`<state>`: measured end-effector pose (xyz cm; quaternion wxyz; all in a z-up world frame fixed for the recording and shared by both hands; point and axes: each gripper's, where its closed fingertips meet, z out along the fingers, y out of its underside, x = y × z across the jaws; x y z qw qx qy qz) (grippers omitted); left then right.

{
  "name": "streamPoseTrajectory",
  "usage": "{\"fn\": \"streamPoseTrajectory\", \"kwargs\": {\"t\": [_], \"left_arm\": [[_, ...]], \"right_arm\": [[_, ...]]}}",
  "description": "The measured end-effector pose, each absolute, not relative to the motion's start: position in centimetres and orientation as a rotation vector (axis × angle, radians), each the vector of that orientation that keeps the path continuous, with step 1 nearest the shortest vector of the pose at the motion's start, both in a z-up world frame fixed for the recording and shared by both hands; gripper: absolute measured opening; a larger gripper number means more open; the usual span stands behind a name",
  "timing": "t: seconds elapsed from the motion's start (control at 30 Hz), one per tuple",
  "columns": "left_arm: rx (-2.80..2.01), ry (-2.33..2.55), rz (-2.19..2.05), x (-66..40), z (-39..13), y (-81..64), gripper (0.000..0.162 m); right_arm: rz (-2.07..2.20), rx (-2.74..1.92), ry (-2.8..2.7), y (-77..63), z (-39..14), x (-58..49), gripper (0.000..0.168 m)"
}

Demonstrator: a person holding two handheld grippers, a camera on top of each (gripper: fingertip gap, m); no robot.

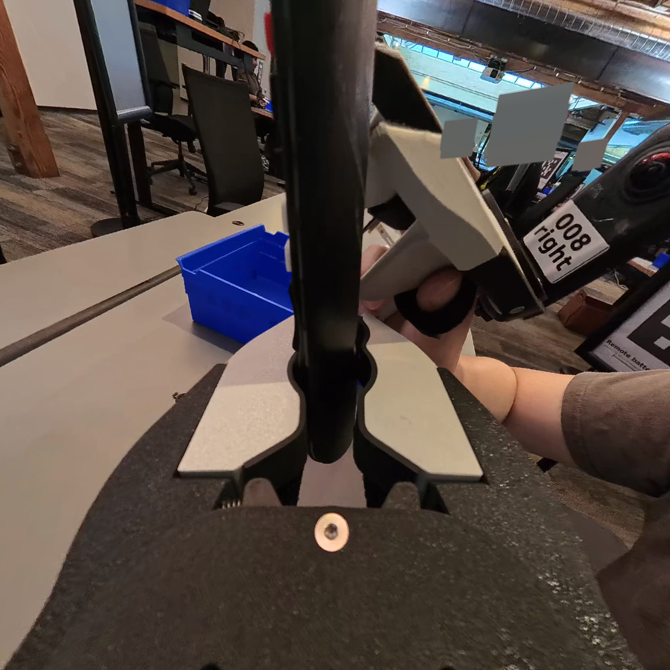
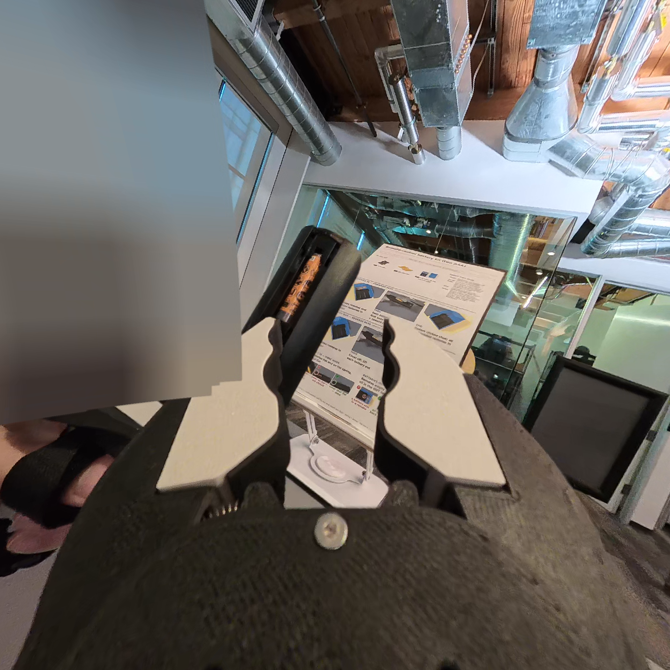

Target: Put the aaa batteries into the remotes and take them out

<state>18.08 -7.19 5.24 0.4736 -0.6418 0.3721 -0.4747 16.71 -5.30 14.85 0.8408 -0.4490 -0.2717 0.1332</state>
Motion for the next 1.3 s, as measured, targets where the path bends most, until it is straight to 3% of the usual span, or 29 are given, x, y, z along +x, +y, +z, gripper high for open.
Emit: {"fn": "streamPoseTrajectory", "kwargs": {"t": [1.3], "left_arm": [[-1.619,0.905,-1.071,17.8,4.3,-6.0,0.025]], "right_arm": [[0.082,-1.0,-0.647,-4.5,14.1,16.1,0.05]]}}
